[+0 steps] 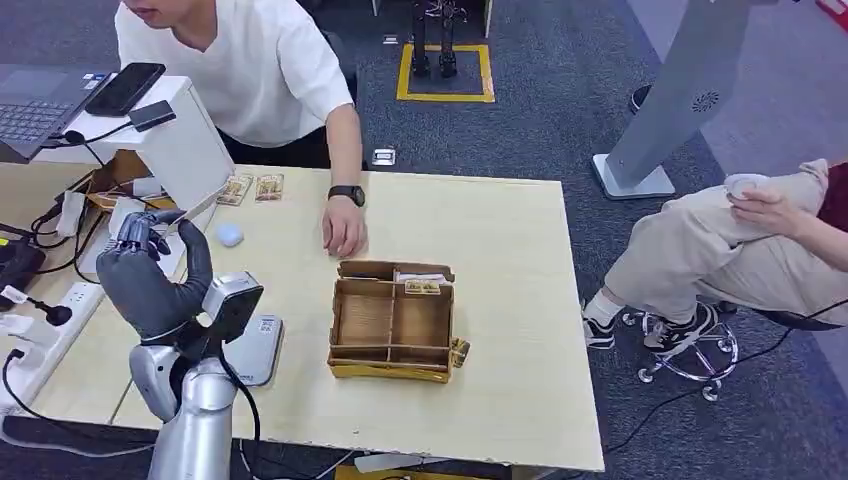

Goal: Pass the card to the sensor for recognition and then transmit it.

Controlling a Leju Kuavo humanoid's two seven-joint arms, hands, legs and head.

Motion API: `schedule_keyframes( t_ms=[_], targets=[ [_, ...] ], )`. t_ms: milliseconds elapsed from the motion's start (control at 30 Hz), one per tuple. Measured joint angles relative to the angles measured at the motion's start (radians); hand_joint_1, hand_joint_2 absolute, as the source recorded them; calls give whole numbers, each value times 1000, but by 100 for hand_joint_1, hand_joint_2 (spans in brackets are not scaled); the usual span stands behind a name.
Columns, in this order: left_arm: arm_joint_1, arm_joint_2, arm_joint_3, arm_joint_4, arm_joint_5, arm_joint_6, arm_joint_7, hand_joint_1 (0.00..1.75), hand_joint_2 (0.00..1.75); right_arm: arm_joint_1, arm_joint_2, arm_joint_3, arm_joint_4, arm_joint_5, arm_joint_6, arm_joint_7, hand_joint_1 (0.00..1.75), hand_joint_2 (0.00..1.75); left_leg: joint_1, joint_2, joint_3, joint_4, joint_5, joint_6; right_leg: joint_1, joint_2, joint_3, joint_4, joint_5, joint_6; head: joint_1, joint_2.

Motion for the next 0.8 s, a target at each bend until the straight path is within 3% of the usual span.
schedule_keyframes(
  t_ms=[267, 500, 800],
  targets=[
    [5, 0, 23, 3, -4, 0, 14, 175, 175, 3, 0, 0, 0, -5, 0, 3, 0, 175, 0, 0, 0, 0, 0, 0, 0, 0, 0, 0, 0, 0, 0, 0],
    [19, 1, 91, 24, -53, 0, 17, 175, 175, 11, 0, -1, 0, -13, 0, 3, 0, 175, 0, 0, 0, 0, 0, 0, 0, 0, 0, 0, 0, 0, 0, 0],
    [58, 5, 143, 147, -189, 0, 74, 175, 175, 19, 2, -6, 0, -20, 0, -2, 0, 175, 0, 0, -1, 0, 0, 0, 0, 0, 0, 0, 0, 0, 0, 0]
  ],
)
